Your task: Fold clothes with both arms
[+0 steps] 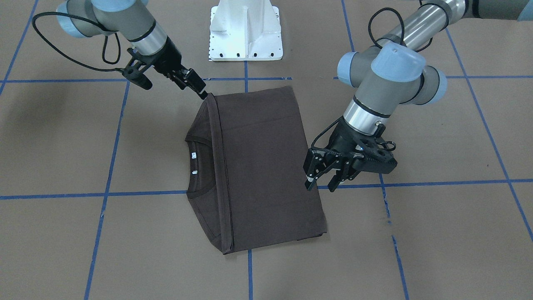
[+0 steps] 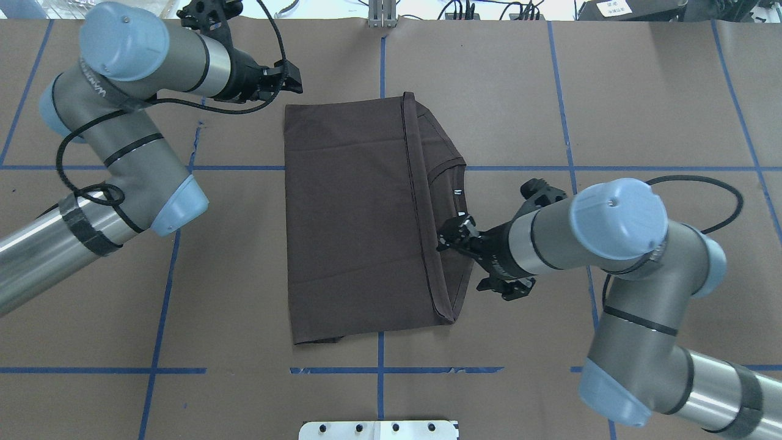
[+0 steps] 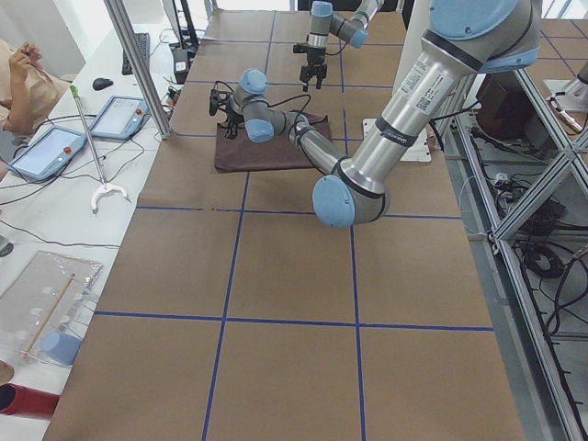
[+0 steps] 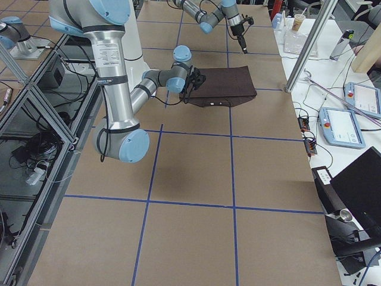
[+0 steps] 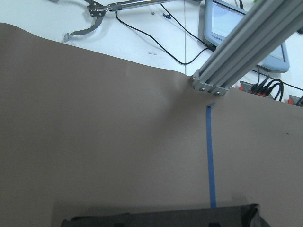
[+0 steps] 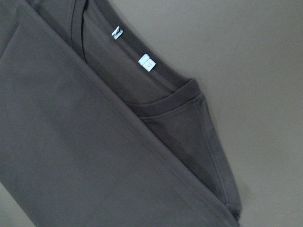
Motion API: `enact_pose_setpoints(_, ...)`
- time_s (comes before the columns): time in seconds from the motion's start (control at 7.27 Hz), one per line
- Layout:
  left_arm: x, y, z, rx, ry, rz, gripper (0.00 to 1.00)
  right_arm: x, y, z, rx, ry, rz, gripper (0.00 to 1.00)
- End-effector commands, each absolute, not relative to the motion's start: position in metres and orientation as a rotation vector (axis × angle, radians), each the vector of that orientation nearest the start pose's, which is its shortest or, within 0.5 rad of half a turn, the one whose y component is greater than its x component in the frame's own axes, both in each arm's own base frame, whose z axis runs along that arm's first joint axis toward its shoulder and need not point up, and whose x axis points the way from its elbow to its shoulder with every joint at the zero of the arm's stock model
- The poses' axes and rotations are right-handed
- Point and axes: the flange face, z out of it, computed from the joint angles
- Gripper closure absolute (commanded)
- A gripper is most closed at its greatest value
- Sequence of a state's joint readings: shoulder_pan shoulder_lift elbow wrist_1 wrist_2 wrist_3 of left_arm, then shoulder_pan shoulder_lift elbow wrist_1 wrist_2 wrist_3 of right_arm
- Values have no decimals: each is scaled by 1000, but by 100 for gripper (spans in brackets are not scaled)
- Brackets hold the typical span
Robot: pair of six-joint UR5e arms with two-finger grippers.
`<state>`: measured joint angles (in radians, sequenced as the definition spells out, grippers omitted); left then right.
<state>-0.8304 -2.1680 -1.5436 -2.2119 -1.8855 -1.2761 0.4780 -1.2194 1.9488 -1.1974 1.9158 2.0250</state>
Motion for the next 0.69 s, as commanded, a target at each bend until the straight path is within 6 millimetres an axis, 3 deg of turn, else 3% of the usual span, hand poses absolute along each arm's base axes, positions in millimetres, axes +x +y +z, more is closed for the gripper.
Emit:
enact_pose_setpoints(0.0, 383, -570, 251, 401, 1169, -270, 33, -509, -346, 235, -258, -1049, 510, 0)
enact_pose_setpoints(0.41, 386, -569, 252, 400, 1171, -268, 33, -529, -329, 253, -8, -886, 0, 0)
enact_pose_setpoints(0.55, 387, -569, 252, 399, 1171, -267, 32, -537, -318, 259, 19, -843, -87, 0)
